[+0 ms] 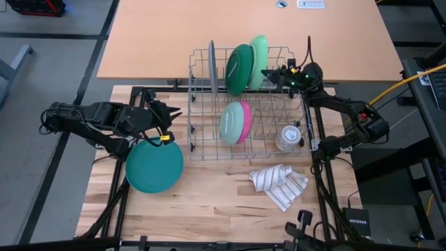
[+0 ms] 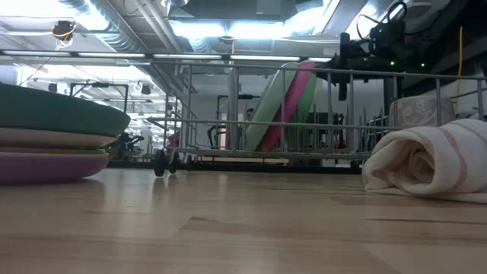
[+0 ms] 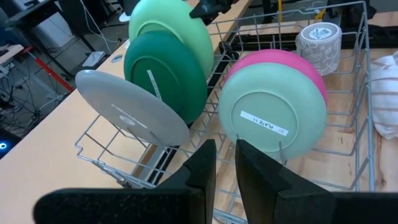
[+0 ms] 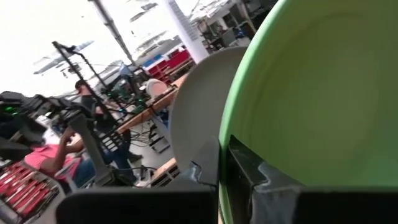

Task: Sort dishes
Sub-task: Put the green plate in the dish rack, then put the blue plate in the dish rack

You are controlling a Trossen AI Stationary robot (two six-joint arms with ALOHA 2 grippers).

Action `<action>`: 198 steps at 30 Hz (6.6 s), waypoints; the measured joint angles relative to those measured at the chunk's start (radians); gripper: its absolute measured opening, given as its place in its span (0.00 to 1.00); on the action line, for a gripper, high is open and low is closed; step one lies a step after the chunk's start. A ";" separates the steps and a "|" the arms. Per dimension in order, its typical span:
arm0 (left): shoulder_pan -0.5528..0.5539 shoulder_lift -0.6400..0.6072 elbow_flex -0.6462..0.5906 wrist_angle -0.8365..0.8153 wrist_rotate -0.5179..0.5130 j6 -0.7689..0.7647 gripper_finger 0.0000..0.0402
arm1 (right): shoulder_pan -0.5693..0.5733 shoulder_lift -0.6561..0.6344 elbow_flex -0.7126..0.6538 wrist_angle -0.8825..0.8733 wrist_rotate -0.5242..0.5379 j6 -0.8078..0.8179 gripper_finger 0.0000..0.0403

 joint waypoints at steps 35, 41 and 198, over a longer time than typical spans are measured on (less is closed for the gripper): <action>0.000 0.000 0.000 -0.009 0.000 -0.006 0.13 | -0.002 -0.001 0.000 -0.261 0.223 0.056 0.26; 0.000 0.000 0.000 -0.040 0.000 -0.006 0.13 | -0.002 -0.002 0.000 -0.259 0.204 0.113 0.33; 0.000 0.000 0.000 -0.151 0.127 -0.130 0.13 | -0.235 -0.334 0.000 -0.253 -0.084 0.660 0.42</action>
